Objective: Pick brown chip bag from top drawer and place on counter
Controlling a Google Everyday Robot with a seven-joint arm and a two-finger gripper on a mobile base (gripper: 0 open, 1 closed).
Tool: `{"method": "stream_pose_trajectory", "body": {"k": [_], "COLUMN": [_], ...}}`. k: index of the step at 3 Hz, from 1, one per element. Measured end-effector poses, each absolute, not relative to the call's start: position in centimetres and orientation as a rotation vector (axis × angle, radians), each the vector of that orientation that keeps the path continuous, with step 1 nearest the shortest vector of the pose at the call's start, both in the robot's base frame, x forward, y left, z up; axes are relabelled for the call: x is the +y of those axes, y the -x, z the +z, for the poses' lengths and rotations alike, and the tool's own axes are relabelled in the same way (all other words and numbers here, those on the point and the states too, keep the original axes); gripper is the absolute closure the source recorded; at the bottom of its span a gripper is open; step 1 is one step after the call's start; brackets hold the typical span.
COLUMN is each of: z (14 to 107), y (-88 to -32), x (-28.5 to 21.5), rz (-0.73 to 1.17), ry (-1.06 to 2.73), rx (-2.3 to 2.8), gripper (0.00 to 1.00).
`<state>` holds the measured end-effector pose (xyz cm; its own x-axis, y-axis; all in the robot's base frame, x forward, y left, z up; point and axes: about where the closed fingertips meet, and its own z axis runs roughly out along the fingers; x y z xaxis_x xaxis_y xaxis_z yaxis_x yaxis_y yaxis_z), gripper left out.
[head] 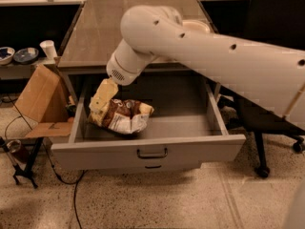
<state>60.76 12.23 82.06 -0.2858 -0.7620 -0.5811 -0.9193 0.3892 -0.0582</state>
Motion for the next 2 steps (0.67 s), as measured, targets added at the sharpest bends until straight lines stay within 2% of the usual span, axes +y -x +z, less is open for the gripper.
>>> {"method": "stream_pose_trajectory", "body": {"k": [2], "z": [73.8], "y": [-62.3], "x": [15.1], "rz": [0.478], "ry": [1.480], "rx": [2.164], "gripper": [0.00]}}
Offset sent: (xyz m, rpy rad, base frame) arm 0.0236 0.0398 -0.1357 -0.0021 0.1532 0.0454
